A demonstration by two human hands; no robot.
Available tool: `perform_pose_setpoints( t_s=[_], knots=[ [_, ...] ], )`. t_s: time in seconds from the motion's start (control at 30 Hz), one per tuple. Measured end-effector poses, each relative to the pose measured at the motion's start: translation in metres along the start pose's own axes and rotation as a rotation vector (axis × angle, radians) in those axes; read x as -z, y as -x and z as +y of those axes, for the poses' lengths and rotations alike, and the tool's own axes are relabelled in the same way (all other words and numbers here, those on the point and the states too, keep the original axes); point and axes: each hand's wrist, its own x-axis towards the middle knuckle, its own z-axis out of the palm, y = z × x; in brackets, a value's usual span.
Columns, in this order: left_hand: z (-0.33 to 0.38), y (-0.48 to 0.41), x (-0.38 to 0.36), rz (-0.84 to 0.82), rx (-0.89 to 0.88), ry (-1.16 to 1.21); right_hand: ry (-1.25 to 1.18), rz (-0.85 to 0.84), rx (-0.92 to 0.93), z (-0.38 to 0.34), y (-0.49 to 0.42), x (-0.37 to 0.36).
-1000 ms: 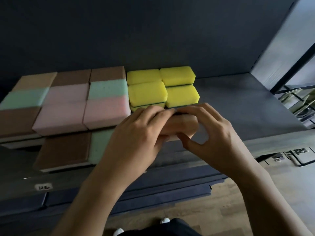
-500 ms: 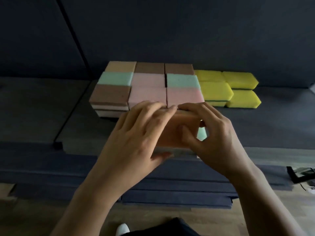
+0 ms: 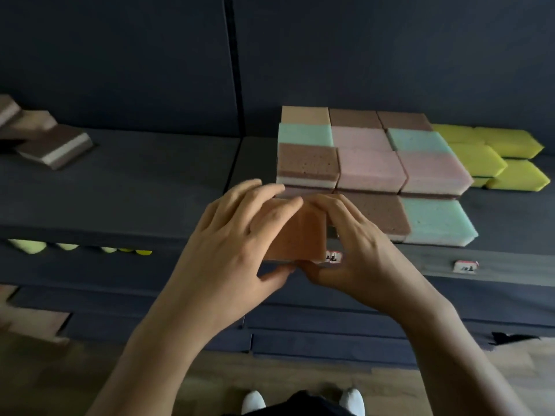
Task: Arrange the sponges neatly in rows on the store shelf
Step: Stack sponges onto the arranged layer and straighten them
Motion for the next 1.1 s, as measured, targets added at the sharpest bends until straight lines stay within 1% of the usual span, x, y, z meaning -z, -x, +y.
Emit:
perform_pose_setpoints(
  t_s=[0.23,0.33,0.43,0.5,0.6,0.8,1.1],
  knots=[
    [-0.017,-0.002,-0.007,0.004,-0.071,0.037,0.000,-0.013,-0.055,-0.003,-0.001,-0.008],
    [-0.015,-0.008,-0.012,-0.003,-0.059,0.062,0.072,-0.045,-0.065,0.007,0.001,-0.001],
    [-0.013,-0.015,-0.018,-0.012,-0.031,0.059,0.159,-0.088,-0.155,0.021,0.005,0.009],
    [-0.012,-0.022,-0.021,-0.009,-0.011,0.058,0.195,-0.031,-0.172,0.031,0.008,0.015],
    [-0.010,-0.031,-0.028,-0.017,0.016,0.054,0.245,0.073,-0.129,0.047,0.008,0.019],
    [-0.002,-0.045,-0.040,-0.040,0.062,0.050,0.319,0.030,-0.177,0.064,0.006,0.023],
    [-0.003,-0.052,-0.054,-0.055,0.045,0.049,0.314,0.063,-0.203,0.066,0.004,0.021]
  ],
)
